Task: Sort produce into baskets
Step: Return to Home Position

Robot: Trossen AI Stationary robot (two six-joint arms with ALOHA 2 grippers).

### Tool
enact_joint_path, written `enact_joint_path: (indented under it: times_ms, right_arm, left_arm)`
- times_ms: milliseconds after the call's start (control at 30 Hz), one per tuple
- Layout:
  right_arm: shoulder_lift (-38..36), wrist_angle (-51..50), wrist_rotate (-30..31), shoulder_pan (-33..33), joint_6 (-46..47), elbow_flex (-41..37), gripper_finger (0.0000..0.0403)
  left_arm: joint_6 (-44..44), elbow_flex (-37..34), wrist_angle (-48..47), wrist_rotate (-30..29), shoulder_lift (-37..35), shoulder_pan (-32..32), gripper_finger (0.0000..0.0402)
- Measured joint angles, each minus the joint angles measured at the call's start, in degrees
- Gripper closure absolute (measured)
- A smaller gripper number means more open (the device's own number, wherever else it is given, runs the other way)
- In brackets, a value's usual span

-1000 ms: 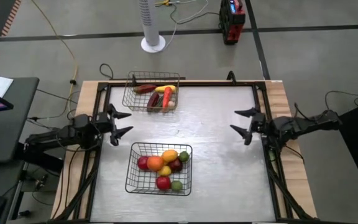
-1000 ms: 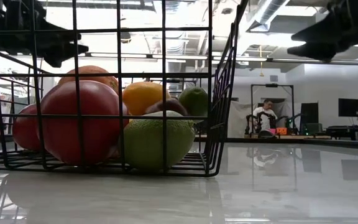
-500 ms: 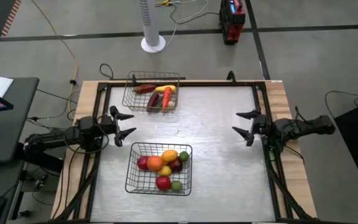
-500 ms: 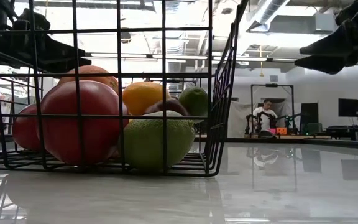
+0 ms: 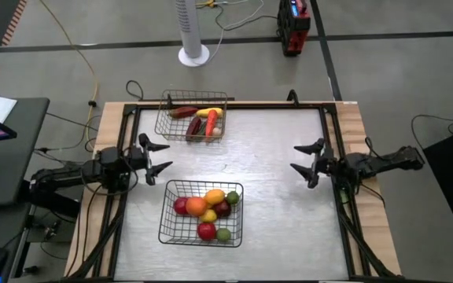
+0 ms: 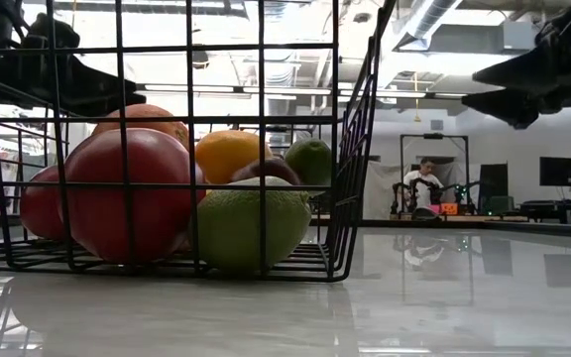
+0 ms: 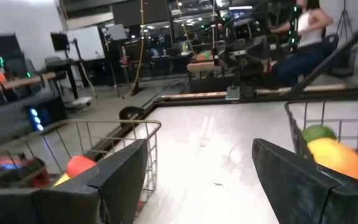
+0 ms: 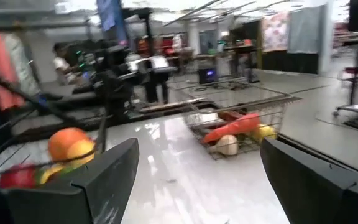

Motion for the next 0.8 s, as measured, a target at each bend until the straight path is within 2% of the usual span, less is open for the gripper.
enact_joint_path:
  times_ms: [267,800]
  right_arm:
    - [0.0,0.9,2.2,-1.1,9.0,-0.2,0.004]
    - [0.2,1.1,2.2,-1.0,8.1,-0.2,0.004]
  left_arm:
    - [5.1,0.0,0.0,0.0,0.0,0.0,0.0123]
    - [5.1,-0.1,0.0,0.0,0.0,0.0,0.0123]
